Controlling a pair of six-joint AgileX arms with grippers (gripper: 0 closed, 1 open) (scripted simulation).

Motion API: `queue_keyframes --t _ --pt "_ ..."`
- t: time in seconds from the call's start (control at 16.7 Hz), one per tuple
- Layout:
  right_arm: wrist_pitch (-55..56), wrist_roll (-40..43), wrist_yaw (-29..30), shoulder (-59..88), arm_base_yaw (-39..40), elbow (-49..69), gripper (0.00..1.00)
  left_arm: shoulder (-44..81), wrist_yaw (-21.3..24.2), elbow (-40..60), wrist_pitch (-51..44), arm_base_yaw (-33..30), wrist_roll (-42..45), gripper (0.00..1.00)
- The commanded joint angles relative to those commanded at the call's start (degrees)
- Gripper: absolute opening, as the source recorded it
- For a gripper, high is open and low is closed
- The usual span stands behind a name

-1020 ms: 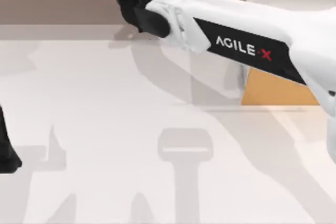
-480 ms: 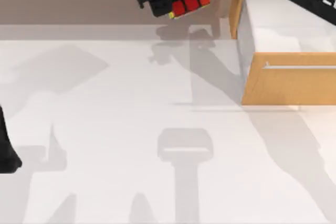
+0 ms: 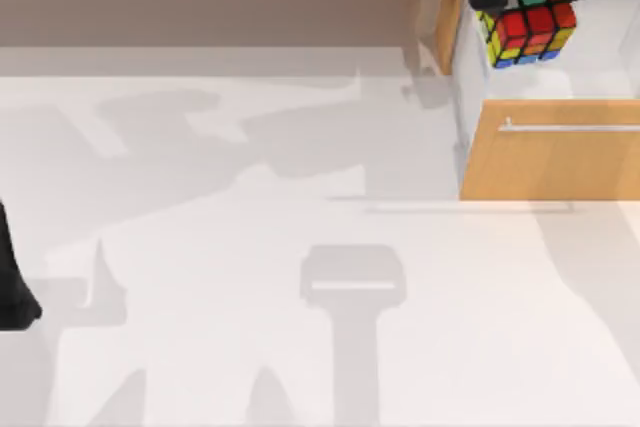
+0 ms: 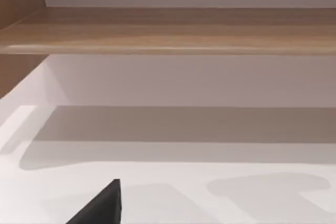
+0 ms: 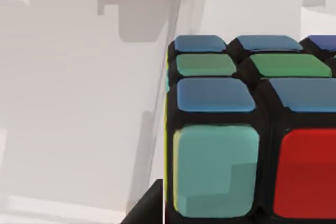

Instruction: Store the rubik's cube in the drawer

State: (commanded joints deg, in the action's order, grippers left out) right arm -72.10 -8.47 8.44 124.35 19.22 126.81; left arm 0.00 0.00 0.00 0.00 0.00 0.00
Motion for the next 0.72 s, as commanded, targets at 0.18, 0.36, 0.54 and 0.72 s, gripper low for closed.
queue_keyframes --t 0.18,0.36,0.54,0.72 --pt "-4.7 -0.1 -3.4 5.5 -6.6 3.2 0.00 0.0 0.0 0.0 0.0 0.0 0.0 1.00" --pt "-7.6 -0.2 -6.5 11.8 -10.4 4.9 0.00 0.0 0.0 0.0 0.0 0.0 0.0 1.00" --pt "-9.0 -0.3 -8.4 15.9 -11.7 5.3 0.00 0.0 0.0 0.0 0.0 0.0 0.0 1.00" --pt "-9.2 -0.3 -8.6 16.3 -11.8 5.3 0.00 0.0 0.0 0.0 0.0 0.0 0.0 1.00"
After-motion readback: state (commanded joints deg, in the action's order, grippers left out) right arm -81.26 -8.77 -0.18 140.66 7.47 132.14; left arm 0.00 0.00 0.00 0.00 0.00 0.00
